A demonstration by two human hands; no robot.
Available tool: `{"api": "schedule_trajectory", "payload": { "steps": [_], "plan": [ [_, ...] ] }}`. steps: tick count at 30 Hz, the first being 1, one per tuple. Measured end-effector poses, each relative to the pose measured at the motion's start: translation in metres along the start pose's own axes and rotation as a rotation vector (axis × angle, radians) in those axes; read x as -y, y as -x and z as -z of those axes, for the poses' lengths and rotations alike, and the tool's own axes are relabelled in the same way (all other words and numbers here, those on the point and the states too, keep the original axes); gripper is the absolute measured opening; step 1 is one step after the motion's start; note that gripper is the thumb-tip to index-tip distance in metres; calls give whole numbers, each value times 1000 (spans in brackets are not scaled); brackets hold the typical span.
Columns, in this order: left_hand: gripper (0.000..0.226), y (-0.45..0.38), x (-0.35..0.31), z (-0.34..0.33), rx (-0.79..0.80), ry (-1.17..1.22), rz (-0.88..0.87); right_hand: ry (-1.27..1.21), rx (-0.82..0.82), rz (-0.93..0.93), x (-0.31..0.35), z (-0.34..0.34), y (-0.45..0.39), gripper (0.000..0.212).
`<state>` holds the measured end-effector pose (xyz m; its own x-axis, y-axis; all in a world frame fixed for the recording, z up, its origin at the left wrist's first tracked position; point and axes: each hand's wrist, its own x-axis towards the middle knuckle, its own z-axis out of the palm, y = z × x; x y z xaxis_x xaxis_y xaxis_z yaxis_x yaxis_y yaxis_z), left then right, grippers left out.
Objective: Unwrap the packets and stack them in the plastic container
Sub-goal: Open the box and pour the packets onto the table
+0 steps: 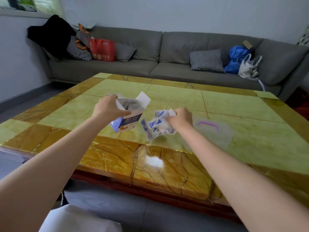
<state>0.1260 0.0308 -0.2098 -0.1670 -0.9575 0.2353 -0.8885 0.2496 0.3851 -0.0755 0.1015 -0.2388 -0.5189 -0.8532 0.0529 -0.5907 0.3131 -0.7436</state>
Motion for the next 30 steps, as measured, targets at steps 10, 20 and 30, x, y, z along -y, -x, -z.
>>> {"api": "schedule_trajectory", "payload": {
  "steps": [10,20,30],
  "plan": [
    [86,12,-4,-7,-42,-137,-217,418,124,228,24,-12,13,49],
    [84,32,-30,-4,-136,78,-316,460,124,652,33,-7,23,64],
    [79,41,-35,-9,-227,-164,-662,772,332,618,40,-5,17,51]
  ]
}}
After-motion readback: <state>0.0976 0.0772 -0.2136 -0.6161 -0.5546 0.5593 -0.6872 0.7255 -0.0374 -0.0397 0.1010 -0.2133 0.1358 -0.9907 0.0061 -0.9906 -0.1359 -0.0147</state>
